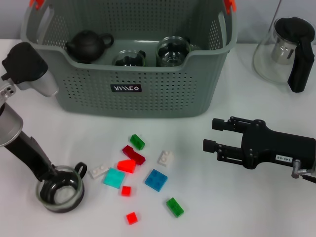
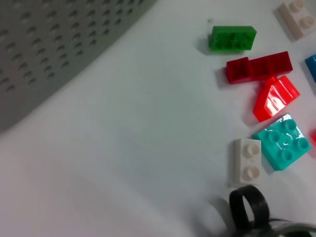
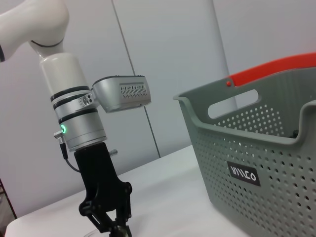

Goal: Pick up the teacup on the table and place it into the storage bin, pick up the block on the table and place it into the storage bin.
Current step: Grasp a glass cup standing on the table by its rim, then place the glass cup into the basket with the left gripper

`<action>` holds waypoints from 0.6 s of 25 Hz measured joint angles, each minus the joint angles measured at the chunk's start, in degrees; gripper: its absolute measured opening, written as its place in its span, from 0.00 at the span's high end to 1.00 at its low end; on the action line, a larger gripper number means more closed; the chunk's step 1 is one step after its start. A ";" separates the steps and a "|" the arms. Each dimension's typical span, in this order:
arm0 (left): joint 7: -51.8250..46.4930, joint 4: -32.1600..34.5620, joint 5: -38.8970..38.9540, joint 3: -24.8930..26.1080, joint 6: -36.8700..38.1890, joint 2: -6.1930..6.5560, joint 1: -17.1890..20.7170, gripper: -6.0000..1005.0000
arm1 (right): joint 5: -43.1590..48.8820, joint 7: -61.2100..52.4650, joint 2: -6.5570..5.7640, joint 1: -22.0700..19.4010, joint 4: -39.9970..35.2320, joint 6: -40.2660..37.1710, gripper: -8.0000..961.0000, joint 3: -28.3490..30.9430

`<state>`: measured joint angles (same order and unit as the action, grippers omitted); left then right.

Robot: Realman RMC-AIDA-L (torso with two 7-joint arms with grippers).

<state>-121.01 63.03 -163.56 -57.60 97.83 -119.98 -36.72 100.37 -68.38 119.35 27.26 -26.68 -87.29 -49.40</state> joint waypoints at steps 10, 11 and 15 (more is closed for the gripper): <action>1.44 1.87 1.57 1.86 2.23 0.56 -0.04 0.94 | 0.00 0.00 0.00 -0.01 0.03 0.03 0.25 0.00; 2.20 2.53 2.39 2.96 3.29 0.72 -0.13 0.96 | 0.00 0.01 0.01 -0.01 0.01 0.03 0.25 0.00; 7.90 5.39 9.16 13.80 9.70 2.23 -1.69 0.94 | 0.00 0.01 0.00 0.13 0.03 0.00 0.25 0.07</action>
<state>-113.12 68.42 -154.40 -43.80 107.53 -117.75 -38.40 100.37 -68.37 119.36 27.38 -26.65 -87.29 -49.33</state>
